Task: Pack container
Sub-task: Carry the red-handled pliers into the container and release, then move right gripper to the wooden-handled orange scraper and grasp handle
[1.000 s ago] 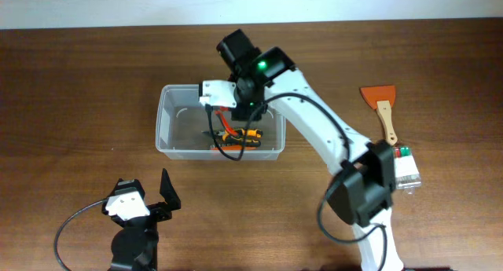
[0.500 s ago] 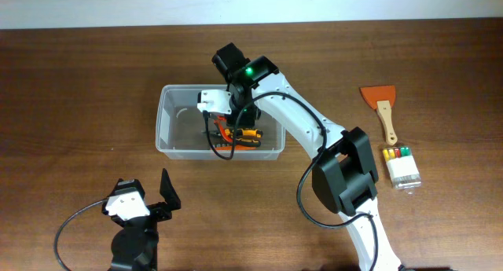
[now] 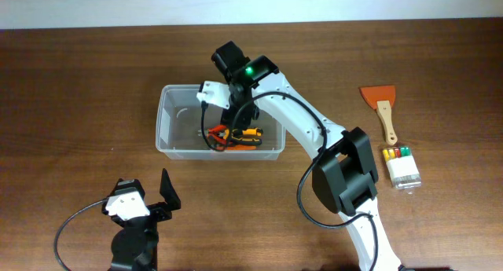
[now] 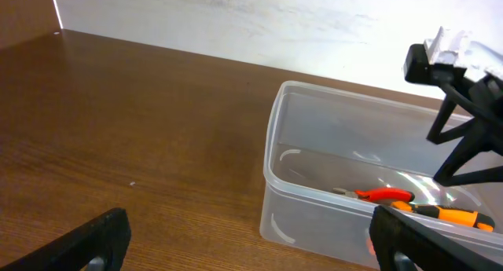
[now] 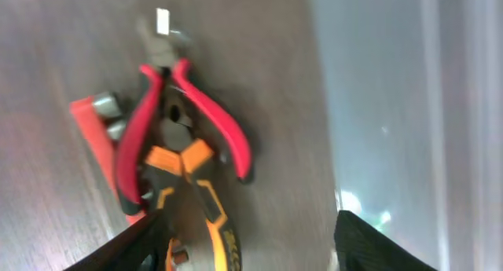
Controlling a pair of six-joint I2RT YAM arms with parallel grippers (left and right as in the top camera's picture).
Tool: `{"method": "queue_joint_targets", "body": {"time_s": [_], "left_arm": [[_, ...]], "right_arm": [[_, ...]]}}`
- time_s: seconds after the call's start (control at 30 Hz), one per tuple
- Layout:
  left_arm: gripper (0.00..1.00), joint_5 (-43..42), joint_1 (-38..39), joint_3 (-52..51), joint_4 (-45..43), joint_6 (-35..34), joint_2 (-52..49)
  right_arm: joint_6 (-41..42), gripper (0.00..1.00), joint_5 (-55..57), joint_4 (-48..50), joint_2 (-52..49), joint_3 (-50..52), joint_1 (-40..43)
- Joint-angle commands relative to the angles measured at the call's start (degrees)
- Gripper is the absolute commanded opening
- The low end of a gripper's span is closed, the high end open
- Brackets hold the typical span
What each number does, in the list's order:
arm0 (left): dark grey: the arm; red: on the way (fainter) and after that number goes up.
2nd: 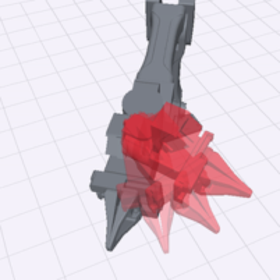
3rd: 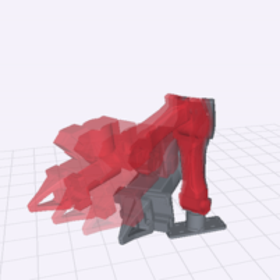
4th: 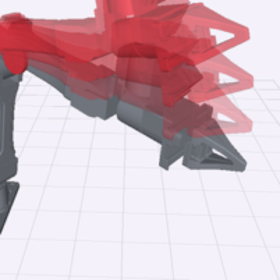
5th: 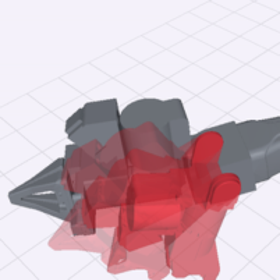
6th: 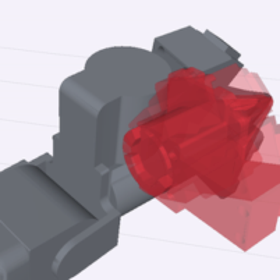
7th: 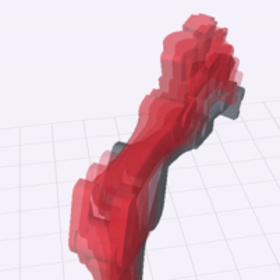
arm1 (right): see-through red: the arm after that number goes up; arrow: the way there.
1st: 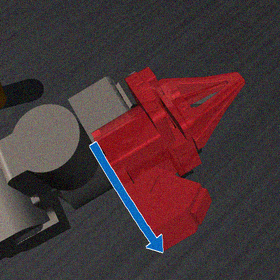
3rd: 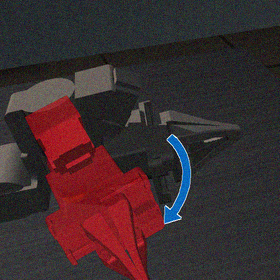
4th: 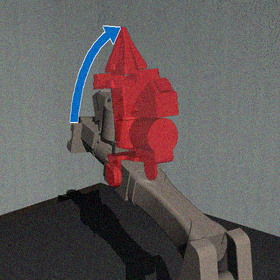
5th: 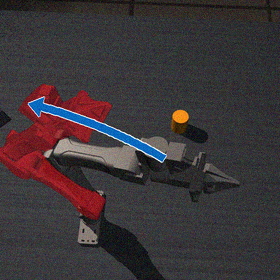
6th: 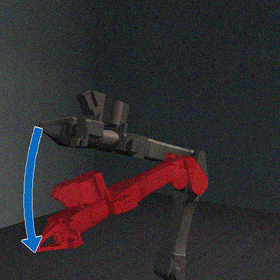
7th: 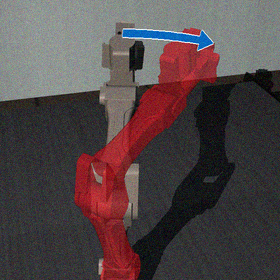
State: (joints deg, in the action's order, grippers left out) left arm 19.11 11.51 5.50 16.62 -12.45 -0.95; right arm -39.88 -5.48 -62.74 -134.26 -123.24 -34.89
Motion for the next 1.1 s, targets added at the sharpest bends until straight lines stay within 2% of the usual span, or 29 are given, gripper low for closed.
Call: {"method": "queue_joint_targets", "body": {"time_s": [0.0,0.17,0.27,0.67,0.87,1.07], "left_arm": [[0.99,0.20,0.24,-0.17,0.09,0.50,0.17],[0.99,0.20,0.24,-0.17,0.09,0.50,0.17],[0.99,0.20,0.24,-0.15,0.09,0.50,0.17],[0.99,0.20,0.24,-0.15,0.09,0.50,0.17],[0.99,0.20,0.24,-0.15,0.09,0.50,0.17],[0.99,0.20,0.24,-0.15,0.09,0.50,0.17]], "right_arm": [[11.10,0.69,7.74,-1.40,6.23,-3.91,0.83],[28.44,0.69,11.72,-10.05,12.31,-8.46,4.74],[32.96,0.69,11.72,-14.58,15.80,-9.07,8.96],[32.89,0.77,11.74,-25.18,17.20,-8.17,31.93],[32.89,0.79,11.32,-26.67,15.65,-8.13,40.79],[30.84,0.79,11.32,-26.18,13.66,-5.42,46.05]]}}
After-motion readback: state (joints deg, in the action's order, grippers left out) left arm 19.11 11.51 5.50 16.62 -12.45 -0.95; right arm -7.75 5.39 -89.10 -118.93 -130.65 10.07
